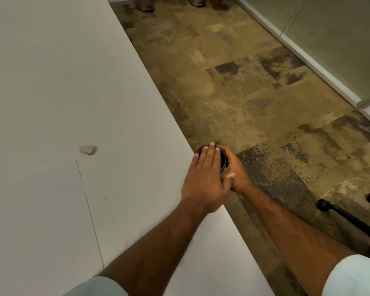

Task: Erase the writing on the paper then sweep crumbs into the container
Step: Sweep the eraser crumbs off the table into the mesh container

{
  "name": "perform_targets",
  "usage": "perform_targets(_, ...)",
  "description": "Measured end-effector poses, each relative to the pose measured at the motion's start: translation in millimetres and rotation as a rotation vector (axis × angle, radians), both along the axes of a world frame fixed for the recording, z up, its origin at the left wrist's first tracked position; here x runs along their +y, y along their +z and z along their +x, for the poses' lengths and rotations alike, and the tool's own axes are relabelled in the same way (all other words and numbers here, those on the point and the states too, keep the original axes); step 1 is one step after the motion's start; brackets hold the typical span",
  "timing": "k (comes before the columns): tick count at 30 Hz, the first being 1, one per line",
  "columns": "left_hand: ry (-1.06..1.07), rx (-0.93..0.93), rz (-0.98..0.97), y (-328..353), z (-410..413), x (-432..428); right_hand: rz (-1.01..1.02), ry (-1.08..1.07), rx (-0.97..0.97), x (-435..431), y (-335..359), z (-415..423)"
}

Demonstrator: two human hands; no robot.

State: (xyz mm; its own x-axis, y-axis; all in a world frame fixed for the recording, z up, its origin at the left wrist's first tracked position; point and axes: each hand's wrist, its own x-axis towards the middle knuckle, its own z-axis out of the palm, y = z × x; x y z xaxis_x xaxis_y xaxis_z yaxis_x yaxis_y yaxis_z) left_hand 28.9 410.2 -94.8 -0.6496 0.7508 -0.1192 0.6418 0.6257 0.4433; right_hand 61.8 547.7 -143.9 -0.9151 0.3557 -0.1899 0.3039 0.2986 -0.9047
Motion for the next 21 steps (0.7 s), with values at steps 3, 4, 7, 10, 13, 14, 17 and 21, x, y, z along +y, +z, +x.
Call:
perform_targets(3,0.157,-0.146,0.277,15.1,-11.2,-17.5,0.014,-0.02,0.011,-0.3,-0.2,-0.5)
perform_targets(4,0.25,-0.178,0.337,17.0,-17.3,-31.3,0.019,-0.027,0.013,0.6,-0.9,-0.4)
perform_targets(7,0.534,0.014,0.453,17.1,-37.2,-89.7,0.039,-0.036,0.018,2.3,-1.4,-0.6)
perform_targets(10,0.725,0.133,0.423,23.0,-43.6,-143.3,0.05,-0.038,0.023,3.1,-1.0,-0.5)
perform_targets(13,0.779,0.093,0.258,14.8,-43.3,-171.3,0.043,-0.046,0.034,2.7,-0.5,-0.4)
perform_targets(14,0.732,0.075,0.132,9.2,-41.9,-174.1,0.038,-0.048,0.033,2.9,-0.4,-0.1)
perform_targets(17,0.572,0.092,-0.16,-11.9,-35.4,-164.9,0.03,-0.049,0.026,4.5,0.0,1.2)
perform_targets(21,0.453,0.072,-0.255,-11.9,-31.2,-115.4,0.039,-0.039,0.033,7.6,-1.3,3.2)
